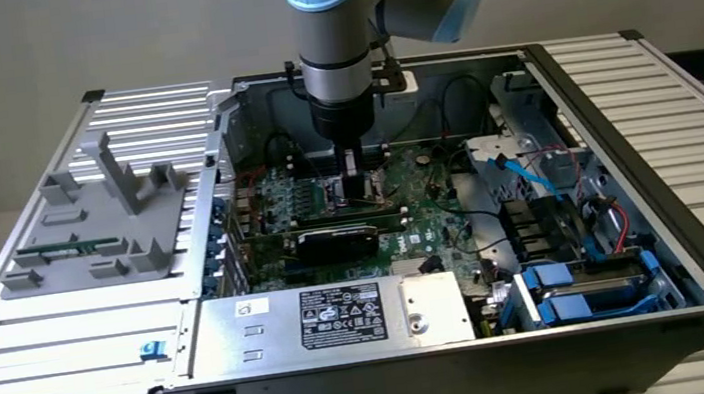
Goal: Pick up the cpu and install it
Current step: 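Place the cpu into insertion slot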
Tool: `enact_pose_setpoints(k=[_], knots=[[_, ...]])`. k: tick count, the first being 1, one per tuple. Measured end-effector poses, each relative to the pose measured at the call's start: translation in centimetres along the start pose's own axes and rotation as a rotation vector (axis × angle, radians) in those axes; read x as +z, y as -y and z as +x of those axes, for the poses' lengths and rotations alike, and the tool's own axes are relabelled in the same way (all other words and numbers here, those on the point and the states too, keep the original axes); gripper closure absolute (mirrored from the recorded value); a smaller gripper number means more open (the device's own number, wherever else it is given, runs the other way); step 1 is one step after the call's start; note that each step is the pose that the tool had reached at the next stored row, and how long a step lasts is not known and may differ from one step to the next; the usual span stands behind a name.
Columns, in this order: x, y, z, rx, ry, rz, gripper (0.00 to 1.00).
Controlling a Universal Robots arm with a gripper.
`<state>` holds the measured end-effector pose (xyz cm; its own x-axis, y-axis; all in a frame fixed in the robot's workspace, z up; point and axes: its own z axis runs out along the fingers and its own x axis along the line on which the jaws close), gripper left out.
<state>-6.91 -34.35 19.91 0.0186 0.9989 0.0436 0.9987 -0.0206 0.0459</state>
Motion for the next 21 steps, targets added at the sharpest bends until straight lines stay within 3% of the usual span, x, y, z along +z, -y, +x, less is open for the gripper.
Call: enact_pose_setpoints(k=[21], knots=[[-0.01, 0.03, -0.05, -0.004, -0.0001, -0.0051, 0.45]])
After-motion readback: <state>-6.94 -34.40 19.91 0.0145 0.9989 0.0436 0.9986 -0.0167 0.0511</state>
